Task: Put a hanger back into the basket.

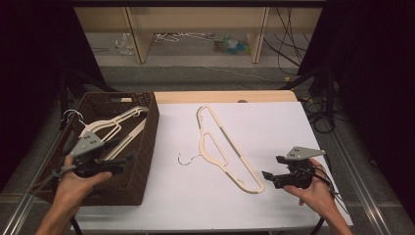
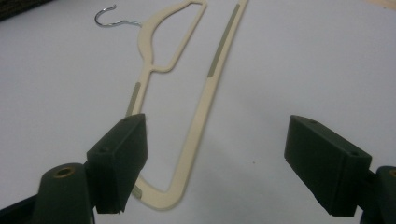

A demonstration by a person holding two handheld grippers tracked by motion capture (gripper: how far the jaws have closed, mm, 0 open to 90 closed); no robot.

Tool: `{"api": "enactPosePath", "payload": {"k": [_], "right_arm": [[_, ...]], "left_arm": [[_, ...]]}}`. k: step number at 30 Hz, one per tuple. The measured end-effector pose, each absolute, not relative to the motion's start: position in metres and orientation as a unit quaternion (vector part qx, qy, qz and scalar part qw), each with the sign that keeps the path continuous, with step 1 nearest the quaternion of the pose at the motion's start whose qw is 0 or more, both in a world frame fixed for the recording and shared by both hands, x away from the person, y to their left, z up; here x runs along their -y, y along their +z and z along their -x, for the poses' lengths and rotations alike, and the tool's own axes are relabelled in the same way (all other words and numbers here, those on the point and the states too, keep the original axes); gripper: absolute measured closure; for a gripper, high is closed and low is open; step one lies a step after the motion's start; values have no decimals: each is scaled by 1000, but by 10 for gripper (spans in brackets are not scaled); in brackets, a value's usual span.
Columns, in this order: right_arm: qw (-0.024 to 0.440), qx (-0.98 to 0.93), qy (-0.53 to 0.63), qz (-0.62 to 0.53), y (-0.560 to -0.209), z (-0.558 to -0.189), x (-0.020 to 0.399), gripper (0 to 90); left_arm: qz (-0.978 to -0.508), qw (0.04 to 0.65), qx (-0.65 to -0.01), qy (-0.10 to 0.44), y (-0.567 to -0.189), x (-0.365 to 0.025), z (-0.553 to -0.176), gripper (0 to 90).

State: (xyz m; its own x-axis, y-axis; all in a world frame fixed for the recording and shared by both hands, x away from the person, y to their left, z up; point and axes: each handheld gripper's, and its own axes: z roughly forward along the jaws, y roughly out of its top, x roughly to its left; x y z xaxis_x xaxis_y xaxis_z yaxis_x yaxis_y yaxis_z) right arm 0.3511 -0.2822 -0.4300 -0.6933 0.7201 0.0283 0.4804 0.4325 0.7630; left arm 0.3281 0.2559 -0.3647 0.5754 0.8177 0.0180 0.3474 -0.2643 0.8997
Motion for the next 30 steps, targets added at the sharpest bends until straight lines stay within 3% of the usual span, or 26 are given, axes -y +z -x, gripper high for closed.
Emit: {"api": "enactPosePath", "payload": {"k": [9,13,30], "right_arm": [[160,-825,403,-363,-430,-352,283,202],[164,-823,406,-361,-430,-351,282,199],[161,-825,402,-362,-431,-350,279,197]], "left_arm": [[-776,489,-321,233,-381,-190,-296,180],[-784,493,-308,218,-391,-178,-288,165],[-774,511,-298,227,-413,-173,-269,164]]}}
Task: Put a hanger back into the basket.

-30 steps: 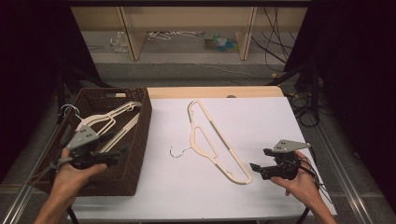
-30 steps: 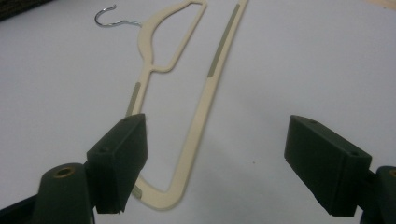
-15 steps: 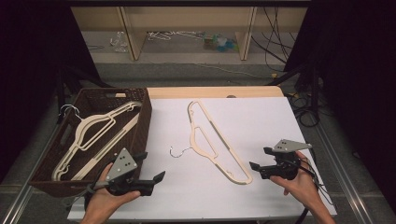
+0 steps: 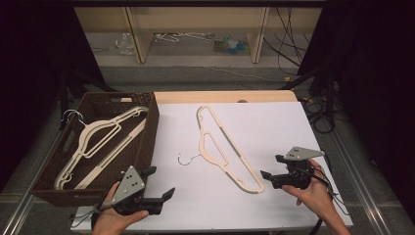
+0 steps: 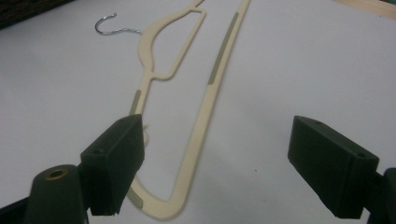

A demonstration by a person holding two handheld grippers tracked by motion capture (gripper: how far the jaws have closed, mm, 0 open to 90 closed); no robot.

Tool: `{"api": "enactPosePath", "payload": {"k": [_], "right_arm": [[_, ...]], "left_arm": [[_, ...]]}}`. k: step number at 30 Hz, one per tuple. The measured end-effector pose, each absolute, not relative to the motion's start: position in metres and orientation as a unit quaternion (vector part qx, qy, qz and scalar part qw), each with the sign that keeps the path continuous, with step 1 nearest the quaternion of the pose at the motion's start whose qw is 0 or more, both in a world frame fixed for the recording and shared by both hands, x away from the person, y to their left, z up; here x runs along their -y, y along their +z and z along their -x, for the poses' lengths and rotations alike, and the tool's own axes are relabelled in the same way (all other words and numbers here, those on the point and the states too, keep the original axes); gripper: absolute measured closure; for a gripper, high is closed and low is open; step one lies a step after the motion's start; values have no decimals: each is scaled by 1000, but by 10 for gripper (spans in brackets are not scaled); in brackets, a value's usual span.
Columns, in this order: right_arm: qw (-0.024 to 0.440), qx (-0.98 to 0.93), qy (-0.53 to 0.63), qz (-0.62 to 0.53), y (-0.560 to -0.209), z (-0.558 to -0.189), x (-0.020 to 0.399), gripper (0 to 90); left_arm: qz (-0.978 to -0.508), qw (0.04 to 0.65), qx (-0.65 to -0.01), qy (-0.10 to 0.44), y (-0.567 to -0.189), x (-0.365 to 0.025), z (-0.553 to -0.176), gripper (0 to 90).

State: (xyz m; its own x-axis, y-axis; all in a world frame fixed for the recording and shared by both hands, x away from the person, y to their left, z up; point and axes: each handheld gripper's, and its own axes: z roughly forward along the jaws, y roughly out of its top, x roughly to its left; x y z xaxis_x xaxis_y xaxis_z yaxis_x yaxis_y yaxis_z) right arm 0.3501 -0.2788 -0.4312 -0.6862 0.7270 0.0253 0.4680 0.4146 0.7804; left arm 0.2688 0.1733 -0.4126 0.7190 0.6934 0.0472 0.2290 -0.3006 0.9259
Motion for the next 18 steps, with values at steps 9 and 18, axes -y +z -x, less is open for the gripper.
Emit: {"api": "enactPosePath", "payload": {"k": [9,18], "right_arm": [[152,-840,385,-352,-433,-354,268,178],[131,-862,335,-357,-439,-371,250,285]], "left_arm": [[-781,503,-285,238,-424,-168,-265,164],[-780,508,-286,228,-426,-167,-265,164]]}}
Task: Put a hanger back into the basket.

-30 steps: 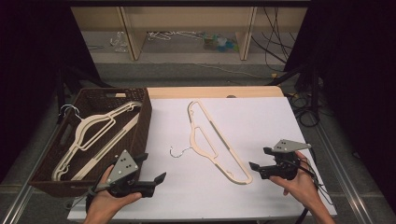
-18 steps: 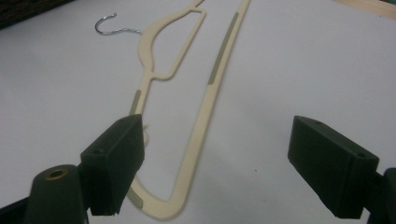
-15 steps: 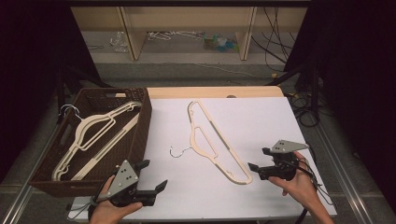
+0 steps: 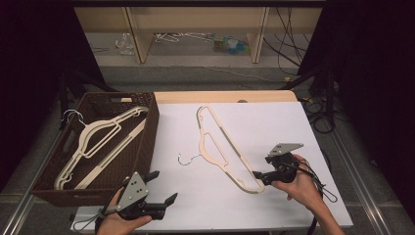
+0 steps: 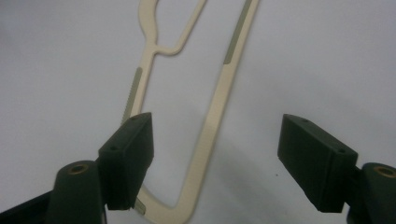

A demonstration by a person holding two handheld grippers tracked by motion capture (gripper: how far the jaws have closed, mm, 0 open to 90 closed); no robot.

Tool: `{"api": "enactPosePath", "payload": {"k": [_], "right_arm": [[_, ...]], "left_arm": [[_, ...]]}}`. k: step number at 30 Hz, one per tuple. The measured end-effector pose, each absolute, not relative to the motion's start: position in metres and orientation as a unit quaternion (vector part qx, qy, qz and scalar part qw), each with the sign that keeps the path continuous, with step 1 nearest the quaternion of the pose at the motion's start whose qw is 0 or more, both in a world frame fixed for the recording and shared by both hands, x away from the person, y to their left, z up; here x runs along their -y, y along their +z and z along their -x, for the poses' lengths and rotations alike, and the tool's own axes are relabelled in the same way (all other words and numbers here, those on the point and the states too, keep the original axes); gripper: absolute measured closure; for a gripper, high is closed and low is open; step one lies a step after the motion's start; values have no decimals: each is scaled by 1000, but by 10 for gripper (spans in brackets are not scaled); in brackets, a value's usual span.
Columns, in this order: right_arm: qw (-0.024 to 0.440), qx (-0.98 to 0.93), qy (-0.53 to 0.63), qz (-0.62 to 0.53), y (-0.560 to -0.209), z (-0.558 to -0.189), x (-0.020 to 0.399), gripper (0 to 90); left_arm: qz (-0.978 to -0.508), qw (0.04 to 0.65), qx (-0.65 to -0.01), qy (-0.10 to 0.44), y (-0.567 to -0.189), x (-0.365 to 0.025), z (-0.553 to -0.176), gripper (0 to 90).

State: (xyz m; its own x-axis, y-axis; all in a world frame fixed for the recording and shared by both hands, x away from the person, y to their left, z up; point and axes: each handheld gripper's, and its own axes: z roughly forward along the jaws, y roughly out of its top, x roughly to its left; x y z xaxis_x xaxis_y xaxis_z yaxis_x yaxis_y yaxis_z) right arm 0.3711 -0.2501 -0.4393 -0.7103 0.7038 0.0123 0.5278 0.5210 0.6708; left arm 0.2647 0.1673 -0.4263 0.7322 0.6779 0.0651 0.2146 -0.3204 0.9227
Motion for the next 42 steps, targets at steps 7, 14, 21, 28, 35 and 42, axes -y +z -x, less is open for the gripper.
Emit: {"api": "enactPosePath", "payload": {"k": [7,14,21,28,35,42], "right_arm": [[101,-882,276,-368,-447,-390,230,360],[76,-889,247,-378,-454,-404,221,430],[66,-893,228,-382,-462,-416,214,468],[67,-901,206,-376,-463,-420,209,519],[76,-910,182,-364,-462,-421,198,577],[72,-909,166,-375,-460,-424,195,666]], "left_arm": [[-784,504,-282,226,-426,-166,-264,164],[-788,501,-279,221,-429,-165,-264,164],[-792,500,-274,219,-430,-165,-265,164],[-794,498,-273,215,-431,-164,-265,164],[-795,496,-274,217,-431,-165,-265,165],[-796,495,-275,212,-433,-164,-265,166]]}}
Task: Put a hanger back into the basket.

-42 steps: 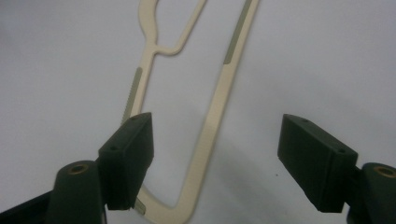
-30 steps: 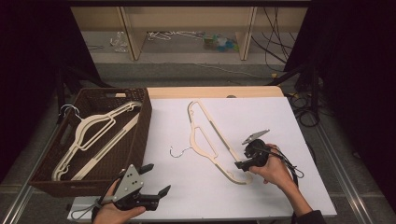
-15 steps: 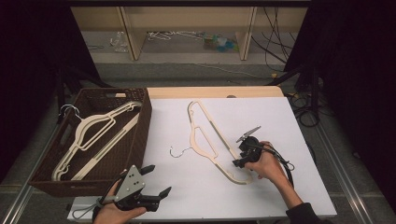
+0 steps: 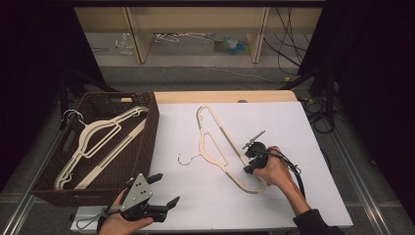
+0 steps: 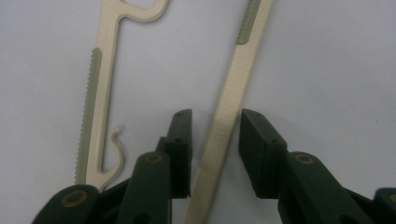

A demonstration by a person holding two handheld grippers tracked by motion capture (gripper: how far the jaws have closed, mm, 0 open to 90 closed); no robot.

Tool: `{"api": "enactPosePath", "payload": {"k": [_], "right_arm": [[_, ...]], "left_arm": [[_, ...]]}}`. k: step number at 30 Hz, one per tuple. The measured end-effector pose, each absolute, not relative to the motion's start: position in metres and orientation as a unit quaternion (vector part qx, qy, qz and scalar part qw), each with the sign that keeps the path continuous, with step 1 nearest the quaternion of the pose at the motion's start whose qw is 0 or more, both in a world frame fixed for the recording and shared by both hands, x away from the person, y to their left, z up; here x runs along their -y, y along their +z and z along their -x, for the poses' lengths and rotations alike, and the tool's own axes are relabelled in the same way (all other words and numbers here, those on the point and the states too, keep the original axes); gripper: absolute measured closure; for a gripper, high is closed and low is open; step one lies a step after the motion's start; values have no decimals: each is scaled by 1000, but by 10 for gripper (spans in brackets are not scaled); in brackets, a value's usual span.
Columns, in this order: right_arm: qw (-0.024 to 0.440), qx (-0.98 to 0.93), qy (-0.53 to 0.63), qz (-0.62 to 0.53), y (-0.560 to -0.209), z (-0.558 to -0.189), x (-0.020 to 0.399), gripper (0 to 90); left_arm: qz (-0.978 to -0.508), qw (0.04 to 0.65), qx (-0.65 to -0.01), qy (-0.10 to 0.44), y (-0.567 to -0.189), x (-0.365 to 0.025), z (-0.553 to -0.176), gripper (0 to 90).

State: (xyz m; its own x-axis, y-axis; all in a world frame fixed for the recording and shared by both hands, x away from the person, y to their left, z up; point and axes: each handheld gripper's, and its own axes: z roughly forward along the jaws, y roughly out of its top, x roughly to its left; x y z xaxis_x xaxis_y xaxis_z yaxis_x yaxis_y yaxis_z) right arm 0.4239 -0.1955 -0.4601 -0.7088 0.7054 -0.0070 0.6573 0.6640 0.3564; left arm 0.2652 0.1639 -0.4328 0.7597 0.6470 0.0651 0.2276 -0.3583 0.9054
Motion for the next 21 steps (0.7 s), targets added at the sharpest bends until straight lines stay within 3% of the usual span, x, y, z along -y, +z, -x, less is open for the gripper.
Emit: {"api": "enactPosePath", "payload": {"k": [9,21], "right_arm": [[64,-907,154,-386,-459,-425,195,766],[48,-910,158,-380,-458,-427,204,755]], "left_arm": [[-798,492,-273,215,-434,-165,-267,167],[-799,492,-277,208,-436,-164,-267,169]]}}
